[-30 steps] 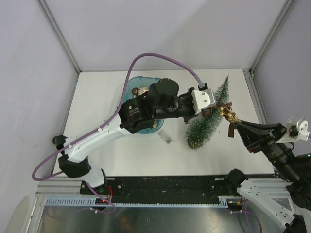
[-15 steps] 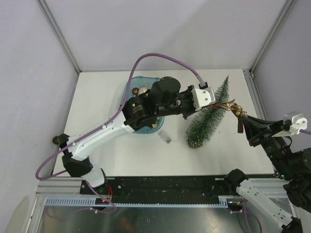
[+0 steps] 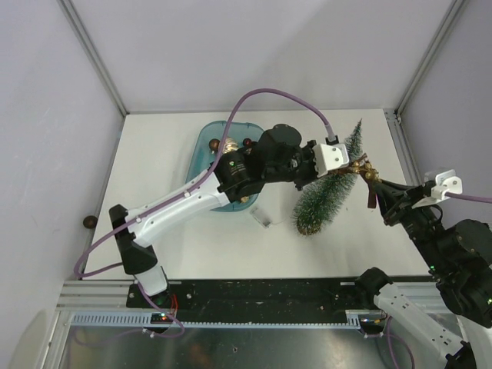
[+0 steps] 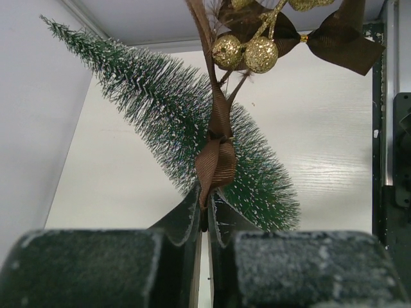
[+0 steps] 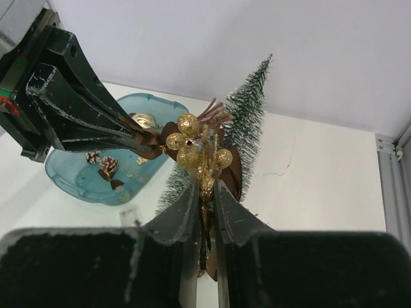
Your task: Decorate the small christmas tree
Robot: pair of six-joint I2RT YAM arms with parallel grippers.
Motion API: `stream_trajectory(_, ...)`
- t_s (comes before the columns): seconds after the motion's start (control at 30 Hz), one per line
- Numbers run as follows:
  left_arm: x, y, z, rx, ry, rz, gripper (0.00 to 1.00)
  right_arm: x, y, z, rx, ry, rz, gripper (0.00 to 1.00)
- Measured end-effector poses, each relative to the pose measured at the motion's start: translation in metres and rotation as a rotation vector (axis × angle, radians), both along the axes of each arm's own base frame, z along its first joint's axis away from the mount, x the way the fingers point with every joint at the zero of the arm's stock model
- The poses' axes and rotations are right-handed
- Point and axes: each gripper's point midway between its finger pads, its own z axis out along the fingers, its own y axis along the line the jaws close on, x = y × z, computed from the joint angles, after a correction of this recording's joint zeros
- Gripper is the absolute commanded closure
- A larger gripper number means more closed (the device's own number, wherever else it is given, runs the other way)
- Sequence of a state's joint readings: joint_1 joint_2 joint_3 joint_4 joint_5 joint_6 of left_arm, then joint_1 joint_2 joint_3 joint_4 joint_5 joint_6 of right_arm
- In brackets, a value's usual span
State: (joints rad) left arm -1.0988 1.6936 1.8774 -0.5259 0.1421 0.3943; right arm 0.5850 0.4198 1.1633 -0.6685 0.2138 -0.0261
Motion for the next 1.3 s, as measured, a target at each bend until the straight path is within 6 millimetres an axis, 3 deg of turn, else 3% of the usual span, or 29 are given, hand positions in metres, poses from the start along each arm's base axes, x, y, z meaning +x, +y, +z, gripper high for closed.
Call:
stream_trajectory(0.33,0.016,0.002,-0.012,0.022,0.011,0.031,0.94,0.016,0.003,-0.030,-0.099,0.050,-0.023,0.91)
stream_trajectory(0.57,0.020,0.001,-0.013,0.023,0.010,0.041,0.94,0.027,0.004,-0.057,-0.165,0.100,-0.049,0.90)
stream_trajectory(0.83,0.024,-0.002,-0.015,0.026,0.011,0.044,0.95,0.028,-0.002,-0.061,-0.189,0.099,-0.078,0.82)
stream_trajectory(1.1,0.029,0.001,-0.015,0.026,0.012,0.056,0.96,0.037,0.002,-0.098,-0.229,0.174,-0.084,0.51)
stream_trajectory(1.3,0.033,0.004,-0.019,0.032,0.017,0.068,0.96,0.041,0.005,-0.116,-0.229,0.210,-0.084,0.41)
